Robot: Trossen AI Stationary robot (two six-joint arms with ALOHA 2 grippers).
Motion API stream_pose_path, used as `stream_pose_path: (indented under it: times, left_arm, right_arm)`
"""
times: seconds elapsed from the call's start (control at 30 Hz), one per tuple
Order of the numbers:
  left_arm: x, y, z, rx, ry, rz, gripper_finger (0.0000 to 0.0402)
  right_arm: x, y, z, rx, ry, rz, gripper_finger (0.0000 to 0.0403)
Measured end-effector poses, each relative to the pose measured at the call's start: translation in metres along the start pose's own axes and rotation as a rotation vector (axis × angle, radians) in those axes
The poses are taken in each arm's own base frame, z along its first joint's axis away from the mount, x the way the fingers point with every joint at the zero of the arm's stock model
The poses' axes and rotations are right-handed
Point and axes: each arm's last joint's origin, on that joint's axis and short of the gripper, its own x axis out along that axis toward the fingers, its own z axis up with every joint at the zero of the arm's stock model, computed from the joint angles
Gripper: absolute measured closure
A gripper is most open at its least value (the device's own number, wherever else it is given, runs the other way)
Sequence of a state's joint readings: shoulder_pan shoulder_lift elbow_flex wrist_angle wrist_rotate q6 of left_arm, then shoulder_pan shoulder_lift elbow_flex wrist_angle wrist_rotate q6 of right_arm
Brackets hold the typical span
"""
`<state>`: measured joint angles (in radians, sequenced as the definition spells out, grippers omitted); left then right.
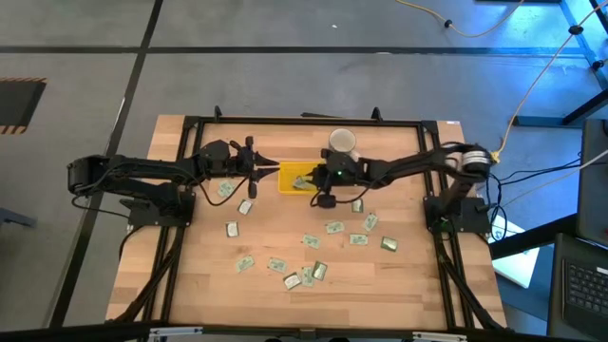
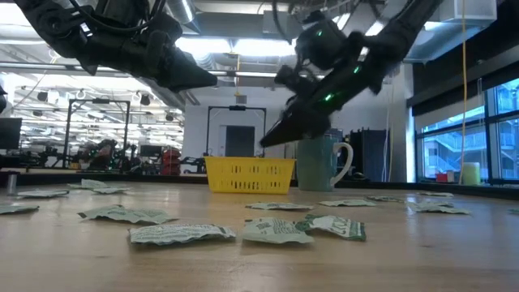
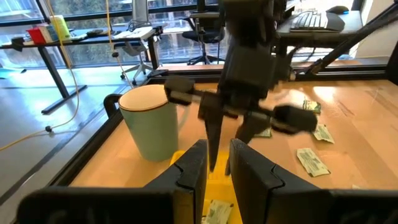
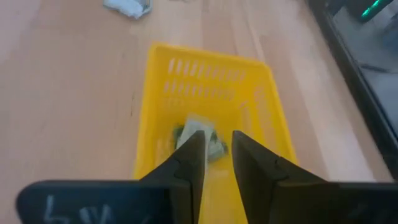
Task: Pick and place Stevia / Truvia into bins
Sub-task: Put the middle right truvia tea packet into the yellow bin
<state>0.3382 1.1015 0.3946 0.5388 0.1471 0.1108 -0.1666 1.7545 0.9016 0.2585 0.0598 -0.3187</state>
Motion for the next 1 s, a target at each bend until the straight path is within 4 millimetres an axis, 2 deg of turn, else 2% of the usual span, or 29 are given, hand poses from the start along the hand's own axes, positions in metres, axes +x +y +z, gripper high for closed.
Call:
stream_pose_path:
  times: [0.17,0.27,0.37,0.47,0.73,1.0]
  left_arm:
    - [0.0,0.0,-0.001,-0.001,0.007,-0.001,0.0336]
    - [0.0,0.0,-0.001,-0.001,0.007,-0.001,0.0336]
    - [0.0,0.0,-0.001,-0.001,0.008,0.004,0.0336]
    - [0.0,0.0,-0.001,-0.001,0.007,0.006,0.0336]
    - [0.0,0.0,-0.001,-0.001,0.009,0.006,0.0336]
    - [0.0,0.0,-0.001,-0.001,0.009,0.006,0.0336]
  right_arm:
    - [-0.052,0.003,0.011,0.014,0.145,0.069,0.0319]
    - [-0.08,0.002,0.005,0.11,0.282,0.095,0.0318]
    - [-0.095,0.003,-0.003,0.227,0.405,0.091,0.0318]
    - [-0.098,0.009,-0.016,0.28,0.474,0.102,0.0318]
    - [-0.092,0.03,-0.062,0.276,0.551,0.127,0.0318]
    - [-0.089,0.04,-0.083,0.27,0.522,0.132,0.0318]
